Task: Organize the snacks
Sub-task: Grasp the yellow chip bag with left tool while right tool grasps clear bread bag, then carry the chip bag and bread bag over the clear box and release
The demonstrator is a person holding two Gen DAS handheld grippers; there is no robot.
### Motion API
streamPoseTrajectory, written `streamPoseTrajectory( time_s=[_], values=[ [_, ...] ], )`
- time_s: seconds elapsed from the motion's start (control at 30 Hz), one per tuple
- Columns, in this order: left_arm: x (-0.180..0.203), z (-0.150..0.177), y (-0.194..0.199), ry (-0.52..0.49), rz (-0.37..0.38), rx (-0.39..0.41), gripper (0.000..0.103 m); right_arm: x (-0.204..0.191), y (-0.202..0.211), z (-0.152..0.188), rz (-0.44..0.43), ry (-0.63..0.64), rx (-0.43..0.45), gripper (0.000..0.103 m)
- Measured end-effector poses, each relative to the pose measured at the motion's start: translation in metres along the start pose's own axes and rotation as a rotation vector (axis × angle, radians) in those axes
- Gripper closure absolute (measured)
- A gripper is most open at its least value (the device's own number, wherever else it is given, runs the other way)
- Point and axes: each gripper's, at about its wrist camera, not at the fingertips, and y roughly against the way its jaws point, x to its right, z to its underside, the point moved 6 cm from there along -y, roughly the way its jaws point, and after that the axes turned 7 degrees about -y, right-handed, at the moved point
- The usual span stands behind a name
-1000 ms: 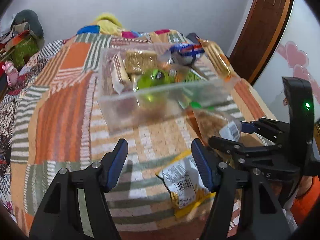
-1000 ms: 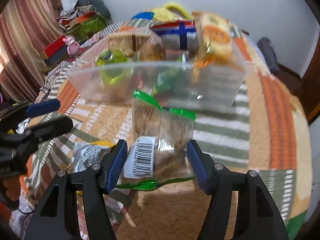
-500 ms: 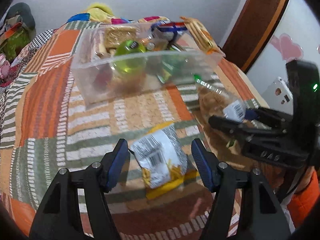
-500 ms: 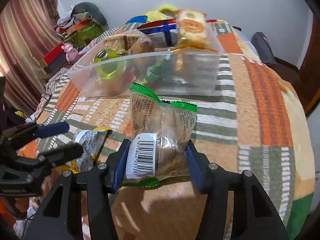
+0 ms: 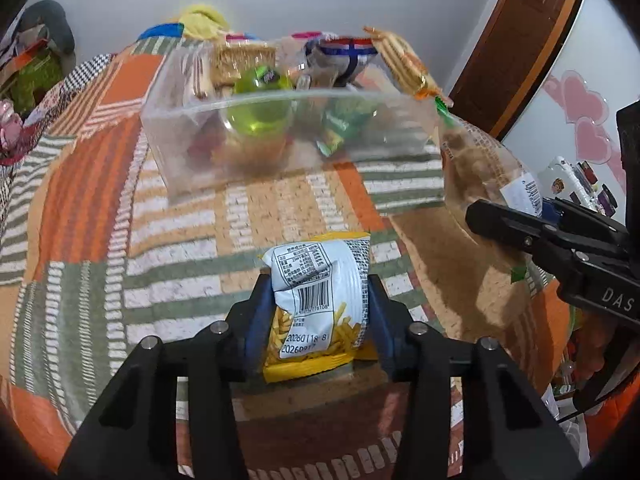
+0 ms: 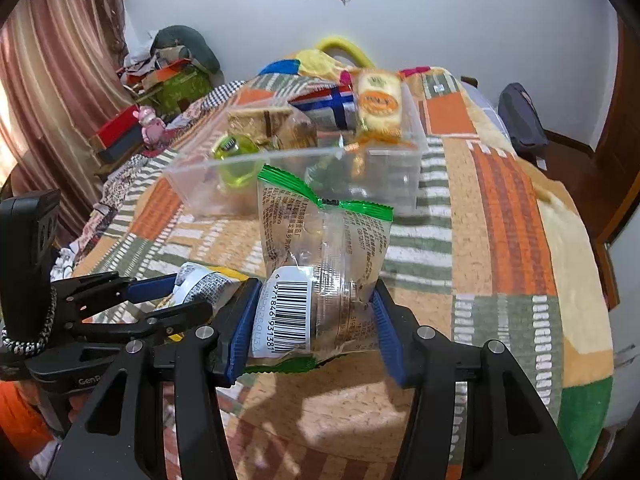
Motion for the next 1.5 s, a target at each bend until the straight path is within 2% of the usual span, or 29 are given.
streamPoseTrajectory(
  time_s=[0.27,0.47,0.57,0.77,1.1,1.33,1.4,1.5],
  values=[
    [-0.018,-0.026,0.035,0.007,-0.039,0.098,0.06,-0.011,0.003,-0.027,-0.014,0.014,0.061,0.053],
    [-0.05,-0.069,0.057,0.048,-0.081,0.195,0.06,-0.02,-0.009,-0.049,-0.005,0.032,0.092,0.053],
    [-0.064,-0.088,0.055,0.058,-0.105,0.219,0.06,-0.026,-0.018,-0.063,0.004,0.042,0.104,0.053],
    [-0.087,-0.116,0.029,0.084,-0.121,0.209,0.06,-0.03,-0.037,-0.086,0.012,0.042,0.115,0.053],
    [-0.104,-0.121,-0.008,0.111,-0.121,0.183,0.059,-0.026,-0.067,-0.093,0.016,0.061,0.059,0.053],
    [-0.104,-0.117,-0.006,0.134,-0.102,0.169,0.053,-0.019,-0.057,-0.089,0.0,0.036,0.051,0.05],
    [-0.101,-0.115,-0.001,0.123,-0.103,0.17,0.051,-0.02,-0.053,-0.09,0.012,0.044,0.057,0.044],
    [-0.094,-0.114,0.012,0.096,-0.119,0.184,0.05,-0.02,-0.04,-0.088,0.028,0.056,0.081,0.044]
  ],
)
